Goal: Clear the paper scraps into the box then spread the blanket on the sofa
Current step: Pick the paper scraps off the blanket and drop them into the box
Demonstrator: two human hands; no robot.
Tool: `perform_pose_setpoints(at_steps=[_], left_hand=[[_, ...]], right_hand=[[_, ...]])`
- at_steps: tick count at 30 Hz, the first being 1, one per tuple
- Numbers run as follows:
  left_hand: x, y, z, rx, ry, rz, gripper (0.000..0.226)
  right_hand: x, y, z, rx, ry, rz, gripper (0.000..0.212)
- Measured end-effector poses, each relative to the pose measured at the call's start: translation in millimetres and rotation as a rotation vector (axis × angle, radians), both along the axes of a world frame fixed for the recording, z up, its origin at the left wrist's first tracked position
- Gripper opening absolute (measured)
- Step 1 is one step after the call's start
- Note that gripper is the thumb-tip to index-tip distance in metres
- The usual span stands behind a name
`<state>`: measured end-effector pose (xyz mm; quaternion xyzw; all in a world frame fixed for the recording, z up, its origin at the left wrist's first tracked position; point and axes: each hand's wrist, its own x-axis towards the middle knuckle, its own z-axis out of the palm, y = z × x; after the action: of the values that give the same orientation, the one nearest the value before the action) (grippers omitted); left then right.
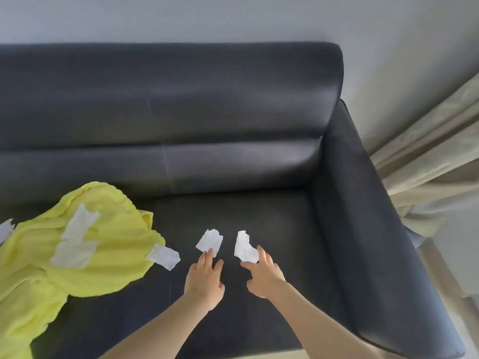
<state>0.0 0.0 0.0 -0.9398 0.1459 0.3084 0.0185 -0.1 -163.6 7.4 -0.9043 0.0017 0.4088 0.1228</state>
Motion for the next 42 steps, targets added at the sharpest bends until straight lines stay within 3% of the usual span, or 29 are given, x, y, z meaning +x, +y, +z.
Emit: perform_pose_setpoints(at_steps=[13,18,23,27,30,35,39,42], left_hand=[[6,13,-21,0.030,0.019,0.022,0.059],[-1,30,-25,0.009,-0.011,0.141,0.061],[-8,57,-28,0.022,-0.025,0.264,0.062],[-10,80,-31,0.031,-0.024,0.337,0.063],[-9,95,-37,0.010,0.033,0.361,0.061],[-9,109,-49,-0.025,0.103,0.329,0.061],[-11,112,-54,-0.068,0.038,0.317,0.057],[-12,113,-56,-0.074,-0.040,0.306,0.057]], right_hand=[[-1,-20,-36,-0.015,0.027,-0.027,0.063],[2,-8,-46,0.013,-0.009,-0.137,0.062],[1,25,-47,0.152,-0.306,-0.373,0.033],[25,58,-33,0.477,-0.209,-0.852,0.013],[44,78,-31,0.657,-0.072,-1.042,0.012],[54,105,-39,0.645,0.127,-0.834,0.055],[60,114,-60,0.409,-0.009,-0.645,0.061],[61,111,-67,0.250,-0.123,-0.529,0.048]])
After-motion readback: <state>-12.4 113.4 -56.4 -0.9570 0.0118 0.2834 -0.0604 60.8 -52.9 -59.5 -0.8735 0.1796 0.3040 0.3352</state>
